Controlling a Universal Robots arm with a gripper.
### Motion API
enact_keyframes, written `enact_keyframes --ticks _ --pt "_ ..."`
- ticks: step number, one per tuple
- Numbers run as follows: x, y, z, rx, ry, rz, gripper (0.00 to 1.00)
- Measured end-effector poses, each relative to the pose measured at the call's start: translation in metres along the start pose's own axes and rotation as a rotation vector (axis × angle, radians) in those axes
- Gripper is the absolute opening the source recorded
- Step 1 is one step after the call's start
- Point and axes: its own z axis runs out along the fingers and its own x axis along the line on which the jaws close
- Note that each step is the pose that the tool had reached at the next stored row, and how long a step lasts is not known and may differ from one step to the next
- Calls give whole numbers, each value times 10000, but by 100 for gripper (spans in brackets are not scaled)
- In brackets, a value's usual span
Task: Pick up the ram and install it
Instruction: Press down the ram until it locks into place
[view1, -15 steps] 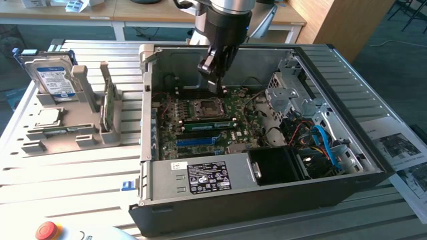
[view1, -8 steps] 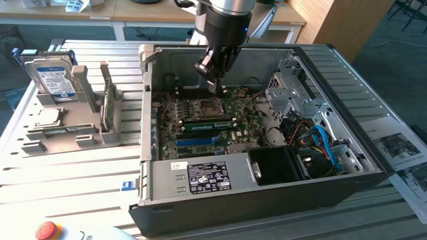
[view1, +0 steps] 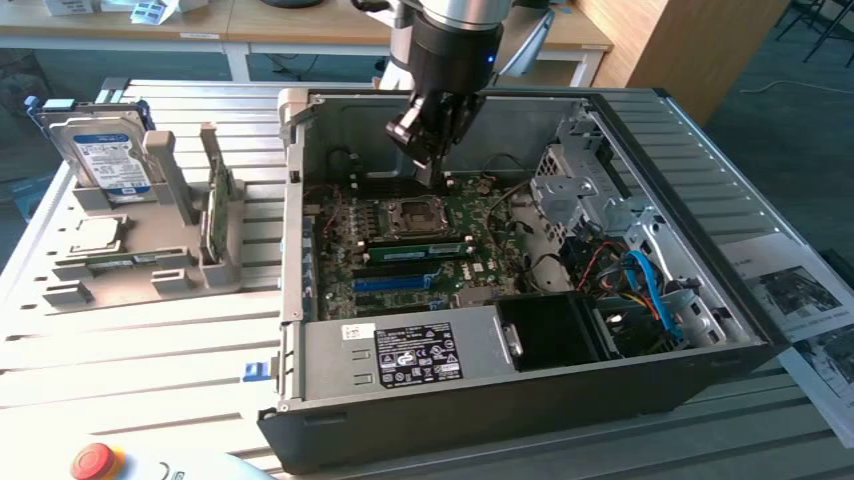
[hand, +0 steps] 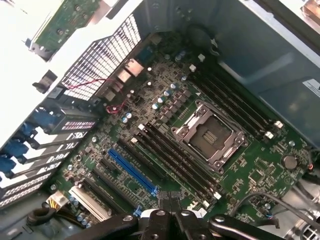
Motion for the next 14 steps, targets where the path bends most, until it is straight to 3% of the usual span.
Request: enact_keyframes --ticks 14 --pt "0 0 -2 -72 -29 1485 10"
